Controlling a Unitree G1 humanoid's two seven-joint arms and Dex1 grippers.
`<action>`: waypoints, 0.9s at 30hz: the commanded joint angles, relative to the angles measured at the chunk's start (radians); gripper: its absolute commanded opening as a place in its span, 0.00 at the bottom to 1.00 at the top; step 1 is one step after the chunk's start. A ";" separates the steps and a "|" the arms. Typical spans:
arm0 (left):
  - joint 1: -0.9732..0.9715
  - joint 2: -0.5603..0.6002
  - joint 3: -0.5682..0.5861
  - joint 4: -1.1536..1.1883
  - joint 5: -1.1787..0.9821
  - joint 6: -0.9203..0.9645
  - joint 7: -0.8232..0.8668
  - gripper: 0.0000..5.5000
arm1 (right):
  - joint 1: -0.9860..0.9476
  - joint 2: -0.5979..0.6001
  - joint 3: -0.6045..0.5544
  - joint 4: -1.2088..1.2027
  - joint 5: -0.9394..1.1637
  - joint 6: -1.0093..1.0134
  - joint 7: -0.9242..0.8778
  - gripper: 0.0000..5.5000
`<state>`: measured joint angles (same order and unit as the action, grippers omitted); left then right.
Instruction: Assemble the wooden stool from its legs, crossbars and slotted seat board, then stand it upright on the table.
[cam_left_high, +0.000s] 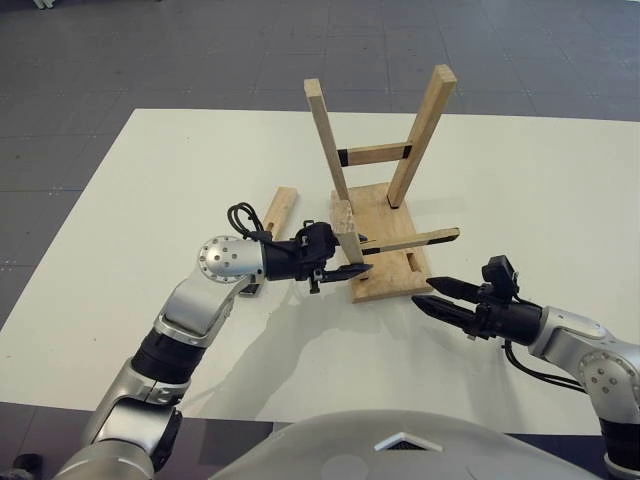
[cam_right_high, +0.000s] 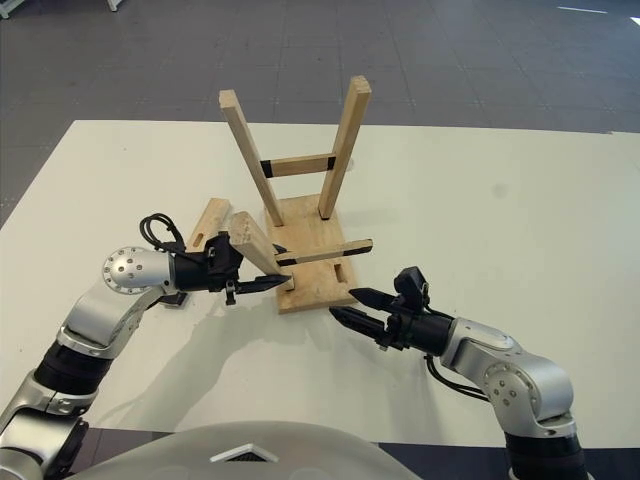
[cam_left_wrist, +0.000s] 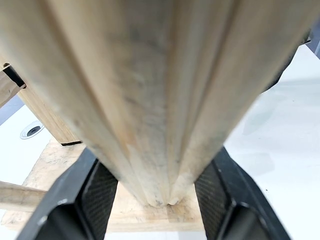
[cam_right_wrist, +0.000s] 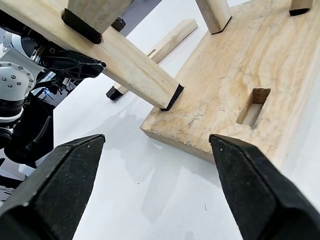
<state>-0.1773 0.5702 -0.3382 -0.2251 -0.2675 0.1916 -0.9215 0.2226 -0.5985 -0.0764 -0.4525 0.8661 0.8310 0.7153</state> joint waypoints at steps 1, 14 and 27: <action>0.021 0.016 -0.003 0.041 0.068 -0.007 0.017 0.37 | 0.001 0.000 -0.009 -0.011 -0.005 -0.003 -0.008 0.70; -0.040 -0.013 0.068 -0.046 -0.048 0.011 -0.022 0.64 | 0.028 0.012 -0.002 -0.032 -0.001 -0.005 -0.009 0.70; 0.250 0.224 0.265 -0.084 -0.065 0.056 -0.077 0.72 | 0.026 0.022 -0.001 -0.031 -0.004 -0.009 -0.018 0.70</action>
<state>0.0278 0.7630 -0.1541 -0.3180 -0.3309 0.2612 -1.0176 0.2501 -0.5828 -0.0737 -0.4767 0.8666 0.8301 0.7060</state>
